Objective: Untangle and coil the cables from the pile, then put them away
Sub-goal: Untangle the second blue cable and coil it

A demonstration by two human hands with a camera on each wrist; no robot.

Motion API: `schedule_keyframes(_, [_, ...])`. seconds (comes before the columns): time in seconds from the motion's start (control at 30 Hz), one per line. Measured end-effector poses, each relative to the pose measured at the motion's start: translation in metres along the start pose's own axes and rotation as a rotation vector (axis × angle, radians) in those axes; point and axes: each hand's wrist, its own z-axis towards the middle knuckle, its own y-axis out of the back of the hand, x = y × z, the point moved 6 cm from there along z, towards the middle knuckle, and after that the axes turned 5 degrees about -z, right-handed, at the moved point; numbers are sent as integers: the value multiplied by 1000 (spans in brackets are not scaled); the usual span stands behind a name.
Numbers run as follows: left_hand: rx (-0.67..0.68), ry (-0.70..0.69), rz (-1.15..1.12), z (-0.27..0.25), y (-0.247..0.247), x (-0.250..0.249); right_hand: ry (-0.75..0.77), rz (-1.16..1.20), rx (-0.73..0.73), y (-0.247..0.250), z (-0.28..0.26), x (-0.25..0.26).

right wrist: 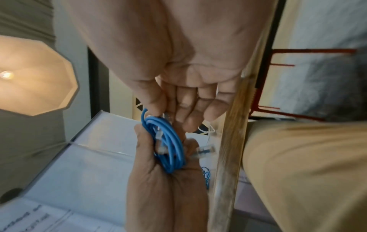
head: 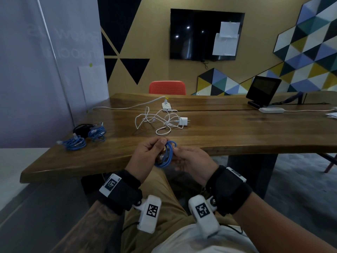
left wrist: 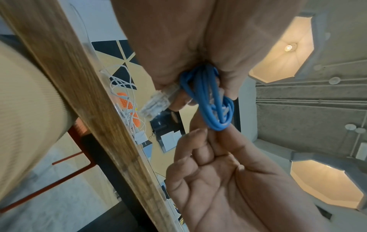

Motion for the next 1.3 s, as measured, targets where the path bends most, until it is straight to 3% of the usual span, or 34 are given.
schedule_keyframes(0.17, [-22, 29, -66, 1, 1, 6, -89, 136, 60, -9, -3, -1])
schedule_keyframes(0.33, [-39, 109, -225, 1, -1, 14, -107, 114, 63, -11, -5, -2])
schedule_keyframes(0.43, [-53, 156, -332, 1, -5, 15, -24, 0, 4, -4, -3, 4])
schedule_keyframes(0.73, [14, 154, -289, 2, -7, 11, 384, -567, -149, 9, -10, 31])
schedule_keyframes(0.83, [34, 97, -181, 0, -10, 5, 462, -572, -230, 10, -13, 33])
schedule_keyframes(1.07, [-67, -103, 110, 0, -7, -4, 263, -139, -227, 0, -8, 14])
schedule_keyframes(1.2, [-94, -115, 84, 0, -4, -5, 206, -118, -200, 2, -8, 14])
schedule_keyframes(1.3, [-71, -105, 49, -1, -7, -5, 85, 4, -67, -7, -4, 6])
